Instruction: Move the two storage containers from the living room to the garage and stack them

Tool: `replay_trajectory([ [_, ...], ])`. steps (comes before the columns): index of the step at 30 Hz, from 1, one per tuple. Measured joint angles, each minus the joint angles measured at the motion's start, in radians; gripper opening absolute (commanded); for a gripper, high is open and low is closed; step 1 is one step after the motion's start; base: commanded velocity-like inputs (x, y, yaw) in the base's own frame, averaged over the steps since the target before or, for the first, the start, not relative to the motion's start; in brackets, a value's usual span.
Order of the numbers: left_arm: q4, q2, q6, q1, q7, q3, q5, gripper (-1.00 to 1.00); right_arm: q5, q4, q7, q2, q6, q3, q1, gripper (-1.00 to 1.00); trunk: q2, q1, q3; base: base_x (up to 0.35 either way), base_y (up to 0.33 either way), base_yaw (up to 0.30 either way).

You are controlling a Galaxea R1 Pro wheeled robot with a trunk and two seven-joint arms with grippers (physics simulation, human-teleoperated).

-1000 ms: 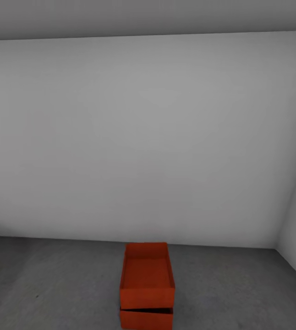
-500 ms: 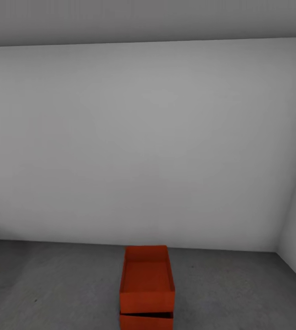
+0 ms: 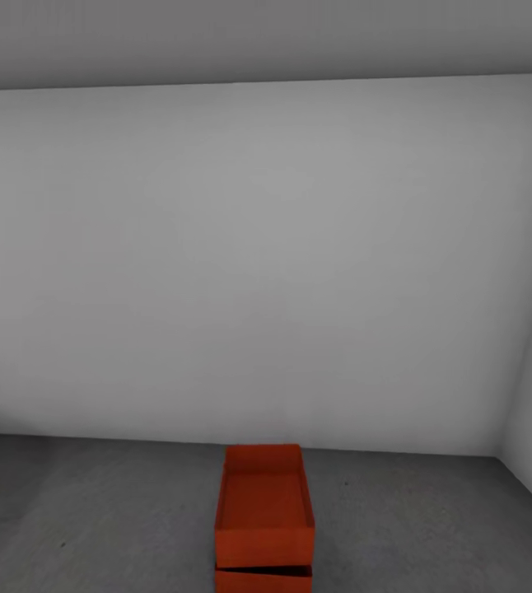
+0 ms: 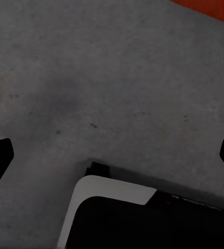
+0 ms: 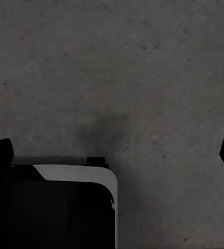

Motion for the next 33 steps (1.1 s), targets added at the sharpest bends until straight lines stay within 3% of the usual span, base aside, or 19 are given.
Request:
replay_trajectory([
  [8, 0.000, -0.028, -0.007, 0.000, 0.000, -0.001, -0.005, 1.00, 0.004, 0.000, -0.009, -0.019, 0.001, 0.004, 0.000, 1.00, 0.000, 0.000, 0.001, 0.000, 0.000, 0.000],
  [33, -0.010, -0.025, -0.011, 0.000, 0.000, -0.006, -0.014, 1.00, 0.010, -0.001, 0.000, -0.019, 0.000, 0.006, 0.000, 1.00, 0.000, 0.000, 0.001, 0.000, 0.000, 0.000],
])
